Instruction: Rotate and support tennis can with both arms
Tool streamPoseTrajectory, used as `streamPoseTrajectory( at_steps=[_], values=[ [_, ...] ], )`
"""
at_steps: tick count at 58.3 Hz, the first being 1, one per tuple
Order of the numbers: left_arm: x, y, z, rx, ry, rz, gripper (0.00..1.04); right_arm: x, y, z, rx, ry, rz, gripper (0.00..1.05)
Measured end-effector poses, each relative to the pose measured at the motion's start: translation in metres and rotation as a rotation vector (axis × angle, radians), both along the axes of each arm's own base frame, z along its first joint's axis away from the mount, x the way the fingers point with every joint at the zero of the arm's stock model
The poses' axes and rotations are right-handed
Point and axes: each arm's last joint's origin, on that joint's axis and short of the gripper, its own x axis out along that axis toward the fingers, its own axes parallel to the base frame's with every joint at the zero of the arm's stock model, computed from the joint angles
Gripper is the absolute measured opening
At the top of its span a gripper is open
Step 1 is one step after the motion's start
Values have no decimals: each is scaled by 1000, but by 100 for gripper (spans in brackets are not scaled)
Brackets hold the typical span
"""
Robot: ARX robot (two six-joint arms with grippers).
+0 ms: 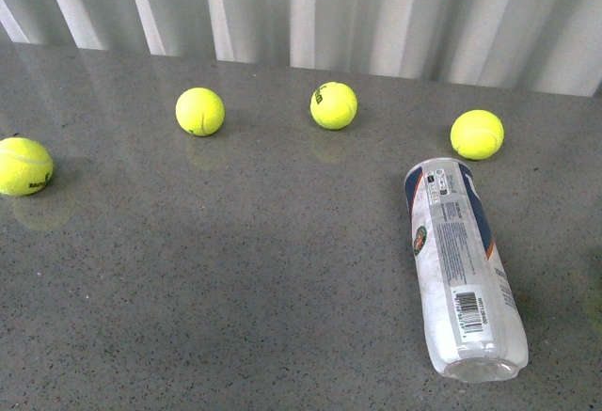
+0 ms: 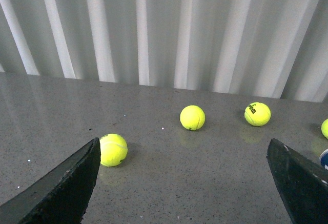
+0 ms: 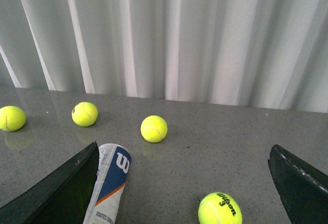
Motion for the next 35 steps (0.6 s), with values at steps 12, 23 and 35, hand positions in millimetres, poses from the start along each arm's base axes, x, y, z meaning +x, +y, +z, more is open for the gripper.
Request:
streamPoseTrajectory(
  at_steps=[12,23,35],
  values=[
    [0,0,0,0,0,-1,98,38,-13,40,105,223,-286,98],
    [0,0,0,0,0,0,98,120,-24,63,202,390,-250,98],
    [0,0,0,0,1,-1,98,199,-16,43,218,710,-193,98]
  ],
)
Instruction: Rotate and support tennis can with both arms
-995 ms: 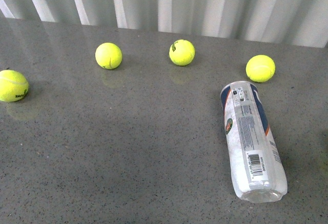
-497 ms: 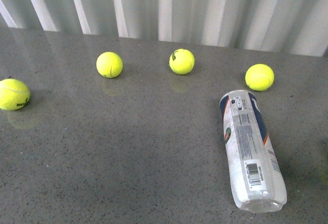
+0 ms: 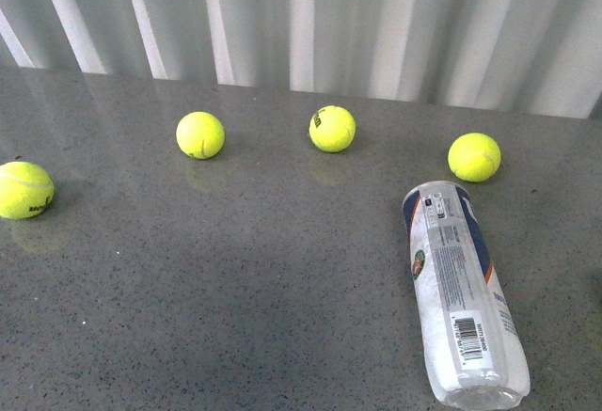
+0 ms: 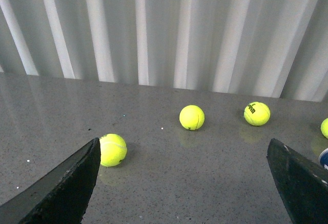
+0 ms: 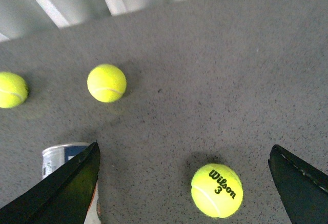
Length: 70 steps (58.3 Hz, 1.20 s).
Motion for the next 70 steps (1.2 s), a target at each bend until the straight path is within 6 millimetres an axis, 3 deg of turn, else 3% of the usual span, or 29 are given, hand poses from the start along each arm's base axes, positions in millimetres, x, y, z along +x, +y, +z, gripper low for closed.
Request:
streamPoseTrajectory(
  at_steps=[8,23,50,70],
  values=[
    [0,0,0,0,0,0,98,23,26,-22,60,184,124,98],
    [0,0,0,0,0,0,98,32,57,-64,61,365,209,98],
    [0,0,0,0,0,0,98,52,103,-78,49,380,334,98],
    [0,0,0,0,0,0,98,60,119,-110,68,420,356,98]
  ],
)
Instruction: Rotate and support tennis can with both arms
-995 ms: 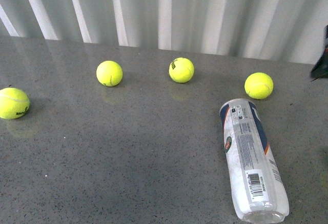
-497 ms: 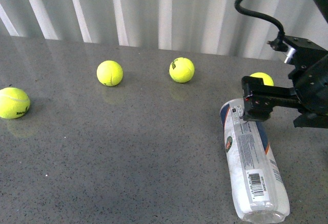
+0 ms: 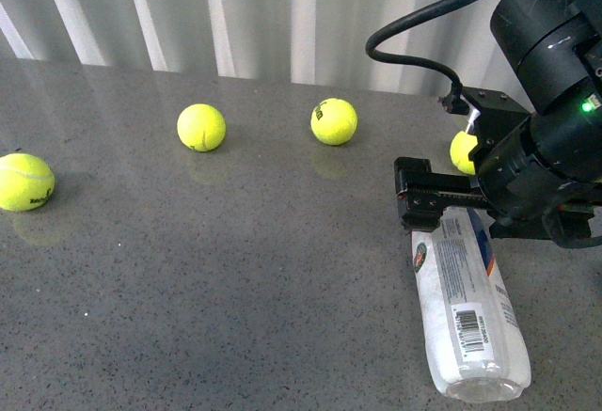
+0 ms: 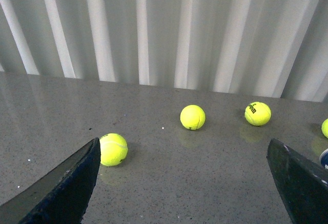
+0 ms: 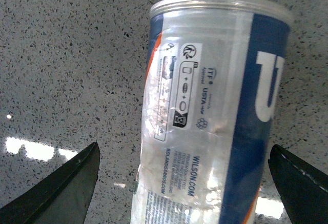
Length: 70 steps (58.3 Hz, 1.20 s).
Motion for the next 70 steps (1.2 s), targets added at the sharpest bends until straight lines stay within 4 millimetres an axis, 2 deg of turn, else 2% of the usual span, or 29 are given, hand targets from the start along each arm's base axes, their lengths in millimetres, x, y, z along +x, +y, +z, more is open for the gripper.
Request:
streamPoseTrajectory(
  at_steps=[13,28,33,45,61,70],
  values=[
    [0,0,0,0,0,0,98,-1,2,-16,5,21,-1,98],
    [0,0,0,0,0,0,98,-1,2,-23,-3,18,-8,97],
    [0,0,0,0,0,0,98,-3,2,-25,-6,22,-9,82],
    [0,0,0,0,0,0,98,-3,0,-25,-22,18,-11,57],
    [0,0,0,0,0,0,98,-4,-2,-24,-37,14,-11,33],
    [0,0,0,0,0,0,98,-5,-2,-20,-48,7,-6,24]
  ],
)
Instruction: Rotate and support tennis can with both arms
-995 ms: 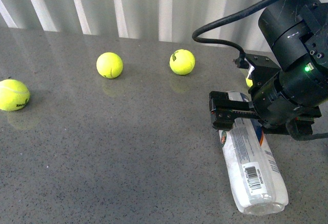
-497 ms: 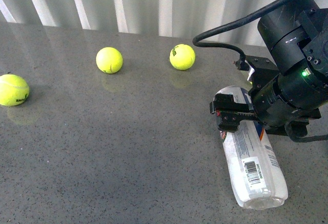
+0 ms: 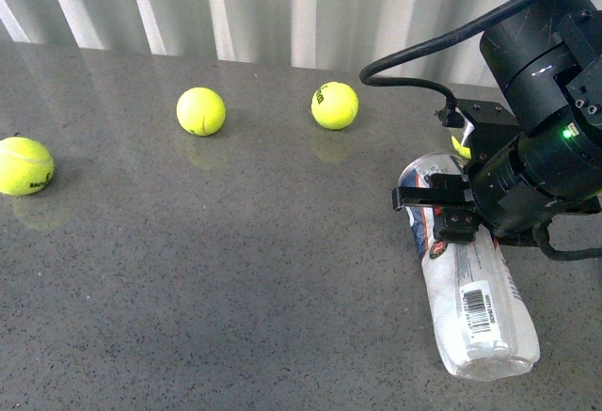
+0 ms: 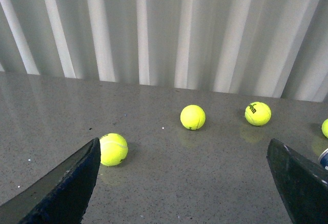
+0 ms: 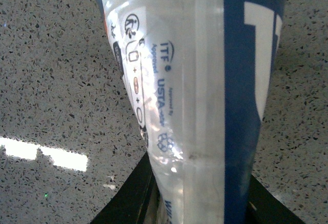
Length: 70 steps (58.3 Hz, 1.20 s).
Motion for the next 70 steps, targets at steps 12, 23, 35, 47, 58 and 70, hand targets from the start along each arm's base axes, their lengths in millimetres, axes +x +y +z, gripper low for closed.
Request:
streamPoseTrajectory(
  at_steps=[12,23,35,47,58,70],
  values=[
    [0,0,0,0,0,0,98,-2,1,9,-12,-21,10,12],
    [0,0,0,0,0,0,98,-5,4,17,-38,-42,30,6],
    [0,0,0,0,0,0,98,-13,10,36,-150,-144,102,5],
    [0,0,0,0,0,0,98,-23,16,52,-428,-388,249,5],
    [0,0,0,0,0,0,98,-36,22,53,-686,-692,540,5],
    [0,0,0,0,0,0,98,-47,32,40,-878,-852,906,5]
  ],
)
